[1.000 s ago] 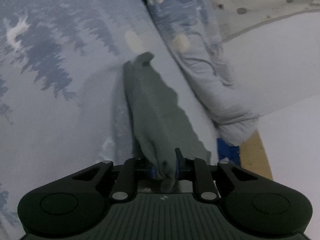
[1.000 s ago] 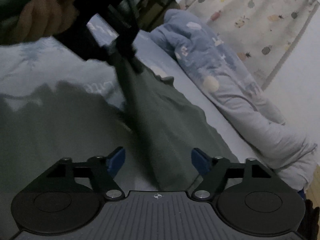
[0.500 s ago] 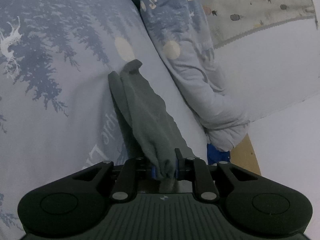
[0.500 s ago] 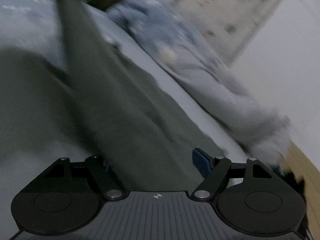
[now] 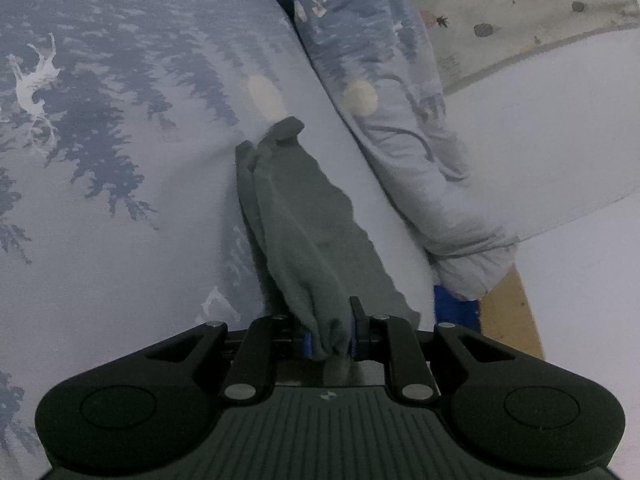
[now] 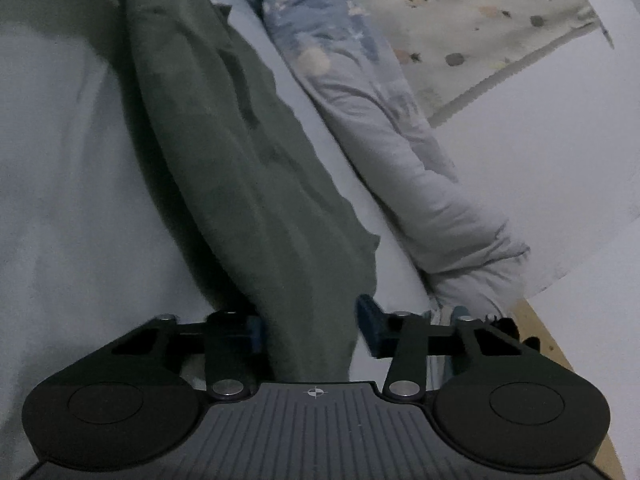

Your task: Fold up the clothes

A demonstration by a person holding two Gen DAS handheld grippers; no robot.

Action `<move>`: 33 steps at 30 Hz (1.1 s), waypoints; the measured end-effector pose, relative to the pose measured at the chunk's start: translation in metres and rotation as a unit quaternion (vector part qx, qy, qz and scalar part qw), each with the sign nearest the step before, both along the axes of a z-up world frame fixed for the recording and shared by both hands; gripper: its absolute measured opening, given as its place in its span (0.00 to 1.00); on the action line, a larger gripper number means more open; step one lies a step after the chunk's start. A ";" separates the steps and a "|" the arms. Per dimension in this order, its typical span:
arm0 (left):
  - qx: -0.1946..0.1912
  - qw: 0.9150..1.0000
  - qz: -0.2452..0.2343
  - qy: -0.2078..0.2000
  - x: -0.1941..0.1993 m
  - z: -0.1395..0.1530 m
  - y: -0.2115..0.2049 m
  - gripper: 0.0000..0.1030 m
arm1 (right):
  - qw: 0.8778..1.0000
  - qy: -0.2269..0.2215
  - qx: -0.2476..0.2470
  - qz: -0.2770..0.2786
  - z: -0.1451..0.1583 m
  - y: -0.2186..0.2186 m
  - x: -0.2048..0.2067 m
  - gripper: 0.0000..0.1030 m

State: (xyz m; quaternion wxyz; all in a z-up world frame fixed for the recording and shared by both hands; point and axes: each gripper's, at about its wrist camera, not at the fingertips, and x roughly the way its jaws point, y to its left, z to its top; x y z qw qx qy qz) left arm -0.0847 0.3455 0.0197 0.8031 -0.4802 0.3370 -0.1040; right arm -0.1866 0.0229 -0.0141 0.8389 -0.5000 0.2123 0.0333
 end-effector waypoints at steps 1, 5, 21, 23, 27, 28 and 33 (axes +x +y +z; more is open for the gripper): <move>0.004 1.000 0.000 0.002 0.001 0.000 0.000 0.18 | 1.000 0.006 -0.004 -0.002 -0.001 -0.001 0.002 0.29; 0.018 1.000 0.003 0.004 0.002 -0.002 0.001 0.18 | 0.999 0.040 -0.015 0.003 -0.006 -0.002 0.013 0.10; 0.055 0.997 0.026 -0.047 -0.120 0.057 0.002 0.18 | 0.990 0.082 -0.047 0.107 0.125 0.007 -0.087 0.06; 0.064 0.996 0.029 -0.049 -0.145 0.073 0.001 0.17 | 0.989 0.090 -0.043 0.111 0.143 0.008 -0.103 0.06; 0.082 0.994 0.040 -0.056 -0.188 0.108 0.000 0.17 | 0.987 0.090 -0.028 0.132 0.185 0.011 -0.138 0.06; 0.082 0.994 0.045 -0.061 -0.199 0.118 0.001 0.17 | 0.987 0.087 -0.024 0.136 0.196 0.010 -0.146 0.06; 0.085 0.990 0.069 -0.091 -0.228 0.173 -0.003 0.17 | 0.987 0.069 0.006 0.145 0.262 0.006 -0.170 0.07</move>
